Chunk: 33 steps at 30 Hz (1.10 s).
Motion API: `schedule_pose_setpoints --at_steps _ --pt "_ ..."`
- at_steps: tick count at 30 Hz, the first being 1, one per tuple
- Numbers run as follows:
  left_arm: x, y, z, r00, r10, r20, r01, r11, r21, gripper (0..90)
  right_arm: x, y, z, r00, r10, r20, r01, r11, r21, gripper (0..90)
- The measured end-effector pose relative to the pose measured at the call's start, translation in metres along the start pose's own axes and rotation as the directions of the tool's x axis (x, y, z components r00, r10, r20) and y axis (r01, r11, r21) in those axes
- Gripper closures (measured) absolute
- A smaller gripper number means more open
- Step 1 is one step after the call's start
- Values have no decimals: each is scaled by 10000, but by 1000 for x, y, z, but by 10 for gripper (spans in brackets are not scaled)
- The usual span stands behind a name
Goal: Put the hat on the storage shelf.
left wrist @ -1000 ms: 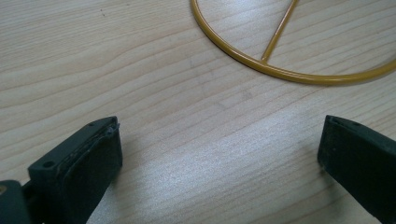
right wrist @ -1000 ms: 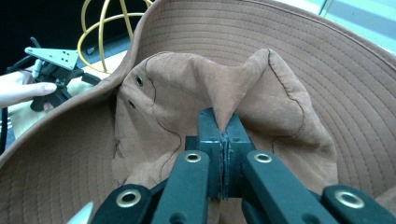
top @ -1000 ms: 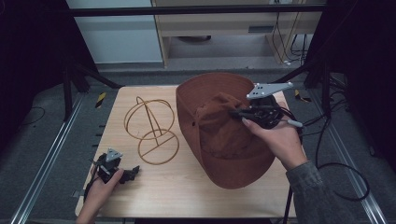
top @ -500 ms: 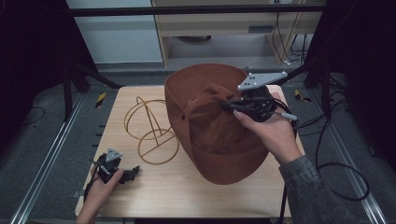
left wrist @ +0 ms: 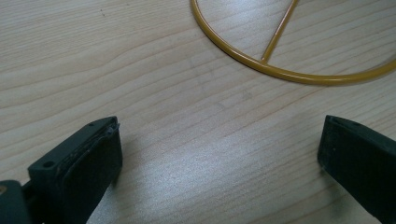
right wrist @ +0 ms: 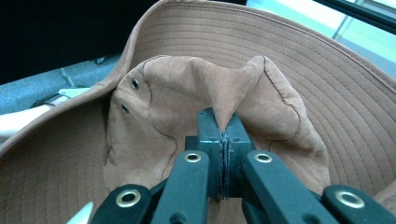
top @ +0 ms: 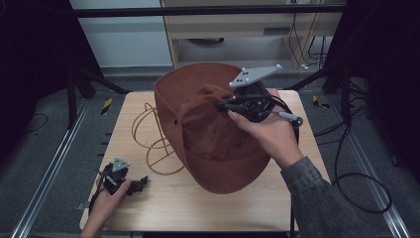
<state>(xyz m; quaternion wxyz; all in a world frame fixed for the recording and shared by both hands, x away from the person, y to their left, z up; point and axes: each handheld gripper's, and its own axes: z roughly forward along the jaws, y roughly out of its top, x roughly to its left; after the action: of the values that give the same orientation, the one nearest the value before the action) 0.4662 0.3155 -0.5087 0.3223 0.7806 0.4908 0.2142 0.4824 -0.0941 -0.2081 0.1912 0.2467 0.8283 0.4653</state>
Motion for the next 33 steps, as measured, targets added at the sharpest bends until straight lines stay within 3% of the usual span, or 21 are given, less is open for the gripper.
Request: schedule_pose_setpoints --at_steps 10,20,33 --pt "0 0 0 10000 22 -8 -22 10000 29 0 8 27 9 9994 -279 -209 280 9996 13 893" --pt "1 0 0 10000 55 27 -55 10000 58 0 8 58 34 9984 -397 -410 399 9992 46 892" --pt "1 0 0 10000 48 49 -48 10000 57 0 16 63 52 9970 -408 -652 400 9991 -132 892"
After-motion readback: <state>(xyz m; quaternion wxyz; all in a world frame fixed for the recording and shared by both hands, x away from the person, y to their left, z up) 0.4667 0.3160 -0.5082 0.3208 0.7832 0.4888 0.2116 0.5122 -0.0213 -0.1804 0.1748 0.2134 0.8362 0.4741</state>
